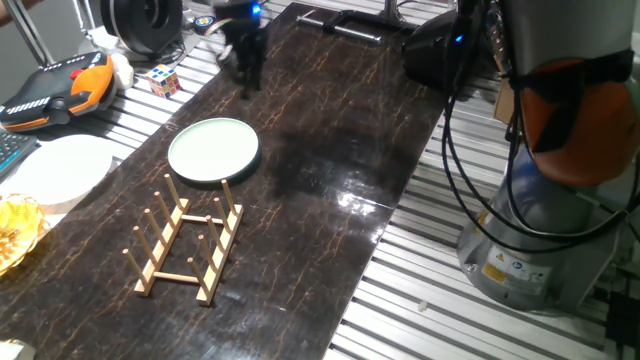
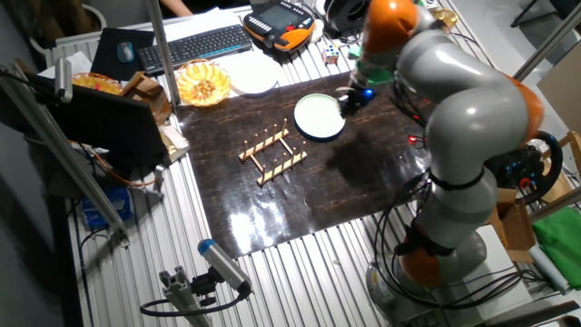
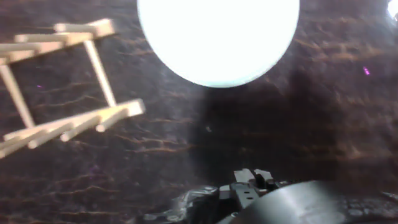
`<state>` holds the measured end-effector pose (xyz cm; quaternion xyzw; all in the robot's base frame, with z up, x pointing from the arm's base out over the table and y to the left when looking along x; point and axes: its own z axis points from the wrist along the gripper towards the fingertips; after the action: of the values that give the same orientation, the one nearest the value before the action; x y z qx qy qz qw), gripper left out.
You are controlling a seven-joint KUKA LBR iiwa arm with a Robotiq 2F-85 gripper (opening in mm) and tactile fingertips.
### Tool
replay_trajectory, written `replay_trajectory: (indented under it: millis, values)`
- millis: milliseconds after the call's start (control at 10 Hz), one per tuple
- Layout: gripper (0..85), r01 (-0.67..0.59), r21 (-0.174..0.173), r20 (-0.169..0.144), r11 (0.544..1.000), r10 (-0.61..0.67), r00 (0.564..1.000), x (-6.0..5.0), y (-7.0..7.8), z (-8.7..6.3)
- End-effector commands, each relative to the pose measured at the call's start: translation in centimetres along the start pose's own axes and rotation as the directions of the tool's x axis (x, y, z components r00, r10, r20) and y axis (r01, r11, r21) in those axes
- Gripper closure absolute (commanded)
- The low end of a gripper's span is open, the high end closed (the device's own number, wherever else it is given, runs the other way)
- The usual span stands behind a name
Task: Put the dish on the dish rack
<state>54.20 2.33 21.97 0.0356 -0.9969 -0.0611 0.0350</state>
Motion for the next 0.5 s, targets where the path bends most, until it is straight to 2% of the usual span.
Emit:
replay_trajectory:
  millis: [0,200,400]
  values:
    - [44.7,0.011,-0.008,0.012,1.0,-0.011,1.0,-1.0,0.8,1.3]
    - [44.3,0.045,-0.003,0.04,0.999,-0.045,0.998,-2.8,2.7,3.2]
    - [44.7,0.072,0.048,0.04,0.996,-0.074,0.996,-4.7,4.7,4.5]
